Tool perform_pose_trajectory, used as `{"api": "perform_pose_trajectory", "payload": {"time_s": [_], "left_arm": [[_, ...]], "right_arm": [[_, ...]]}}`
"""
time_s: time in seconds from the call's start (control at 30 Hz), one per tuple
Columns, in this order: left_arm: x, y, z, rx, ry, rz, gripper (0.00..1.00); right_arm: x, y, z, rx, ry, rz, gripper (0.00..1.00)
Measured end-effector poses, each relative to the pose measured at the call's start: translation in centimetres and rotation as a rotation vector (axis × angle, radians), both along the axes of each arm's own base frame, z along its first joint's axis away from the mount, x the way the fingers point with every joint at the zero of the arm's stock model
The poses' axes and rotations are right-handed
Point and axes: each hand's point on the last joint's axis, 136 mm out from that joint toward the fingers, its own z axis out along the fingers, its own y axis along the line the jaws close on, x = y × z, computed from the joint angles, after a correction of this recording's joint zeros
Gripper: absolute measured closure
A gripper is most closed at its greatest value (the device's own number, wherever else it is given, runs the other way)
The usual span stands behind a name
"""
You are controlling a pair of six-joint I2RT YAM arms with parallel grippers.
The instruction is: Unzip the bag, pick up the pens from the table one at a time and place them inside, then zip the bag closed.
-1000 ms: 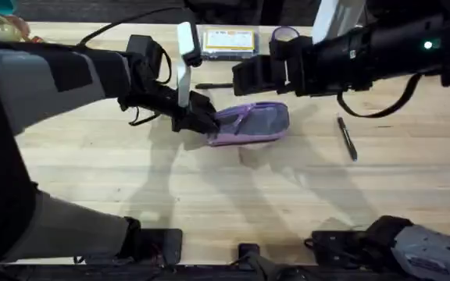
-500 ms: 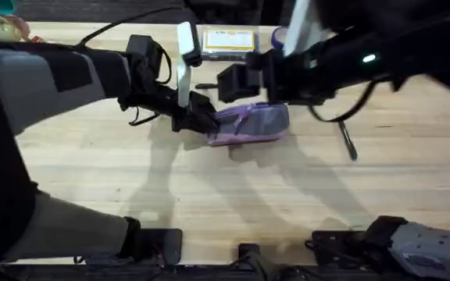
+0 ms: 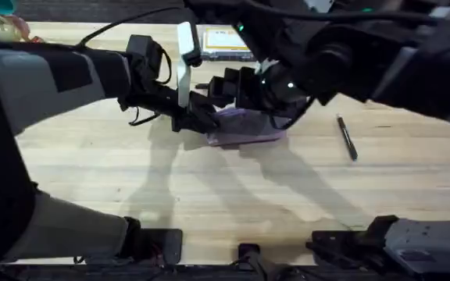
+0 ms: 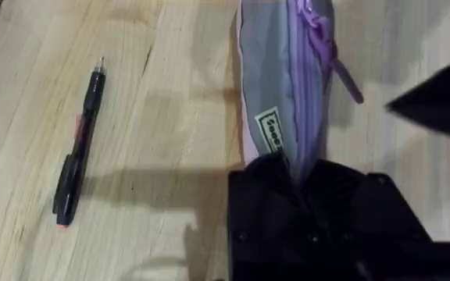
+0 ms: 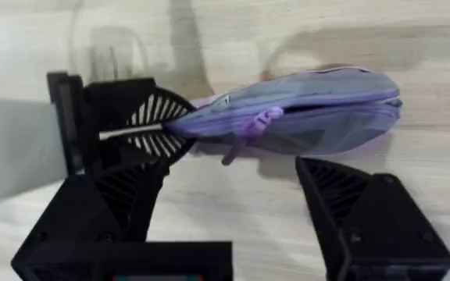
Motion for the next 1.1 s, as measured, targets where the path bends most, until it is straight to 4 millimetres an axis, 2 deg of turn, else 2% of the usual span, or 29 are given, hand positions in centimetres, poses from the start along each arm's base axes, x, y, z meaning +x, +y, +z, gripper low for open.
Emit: {"api": "perform_pose_trajectory", "payload": {"time_s": [0.27,0.3,0.53,0.63,0.87,1.03,1.1], "left_arm": [[0.0,0.0,0.0,0.0,0.0,0.0,0.958],[0.0,0.0,0.0,0.0,0.0,0.0,0.958],[0.0,0.0,0.0,0.0,-0.001,0.0,0.959],[0.0,0.0,0.0,0.0,0.0,0.0,0.958],[0.0,0.0,0.0,0.0,0.0,0.0,0.958],[0.0,0.0,0.0,0.0,-0.001,0.0,0.958],[0.0,0.0,0.0,0.0,-0.001,0.0,0.958]], "right_arm": [[0.6,0.1,-2.4,-0.015,0.051,-0.102,0.036],[0.7,0.2,-2.8,-0.015,0.061,-0.118,0.1],[1.1,0.5,-3.4,-0.009,0.063,-0.141,0.322],[1.3,0.6,-3.8,-0.013,0.067,-0.148,0.377],[1.6,0.3,-3.8,-0.023,0.049,-0.166,0.569],[1.7,0.3,-3.7,-0.024,0.044,-0.17,0.789],[1.7,0.3,-3.7,-0.025,0.042,-0.171,0.814]]}}
